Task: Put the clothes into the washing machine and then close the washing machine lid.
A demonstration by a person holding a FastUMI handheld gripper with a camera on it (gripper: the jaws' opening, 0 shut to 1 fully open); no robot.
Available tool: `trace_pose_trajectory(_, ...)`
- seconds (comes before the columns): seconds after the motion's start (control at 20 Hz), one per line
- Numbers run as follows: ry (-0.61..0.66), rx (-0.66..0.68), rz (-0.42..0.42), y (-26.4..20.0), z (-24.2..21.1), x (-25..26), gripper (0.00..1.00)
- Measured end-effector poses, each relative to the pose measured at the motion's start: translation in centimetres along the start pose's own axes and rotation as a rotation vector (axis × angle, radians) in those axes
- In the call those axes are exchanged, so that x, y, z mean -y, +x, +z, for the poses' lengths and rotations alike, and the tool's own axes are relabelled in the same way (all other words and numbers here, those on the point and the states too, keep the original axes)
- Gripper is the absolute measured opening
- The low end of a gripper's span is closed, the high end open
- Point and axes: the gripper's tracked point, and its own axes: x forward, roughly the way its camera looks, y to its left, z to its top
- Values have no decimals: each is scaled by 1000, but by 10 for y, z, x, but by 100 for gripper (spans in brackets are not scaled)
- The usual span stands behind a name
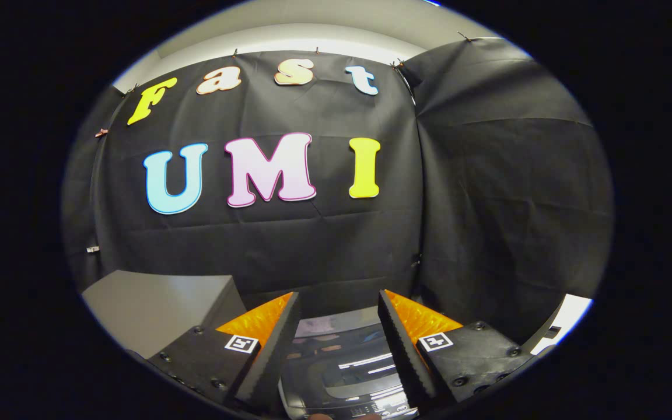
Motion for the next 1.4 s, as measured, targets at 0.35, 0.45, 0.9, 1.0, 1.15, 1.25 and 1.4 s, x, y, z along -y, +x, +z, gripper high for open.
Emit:
trace_pose_trajectory(0.35,-6,73,90,-54,49,-92,88)
trace_pose_trajectory(0.45,-5,73,119,-66,51,-119,88)
trace_pose_trajectory(0.9,41,10,270,-120,32,-248,88)
trace_pose_trajectory(1.0,1,9,268,-132,33,-263,88)
trace_pose_trajectory(1.15,-29,6,275,-147,30,-285,88)
trace_pose_trajectory(1.25,-34,8,281,-154,32,-293,88)
trace_pose_trajectory(1.4,-2,-12,290,-164,28,-297,88)
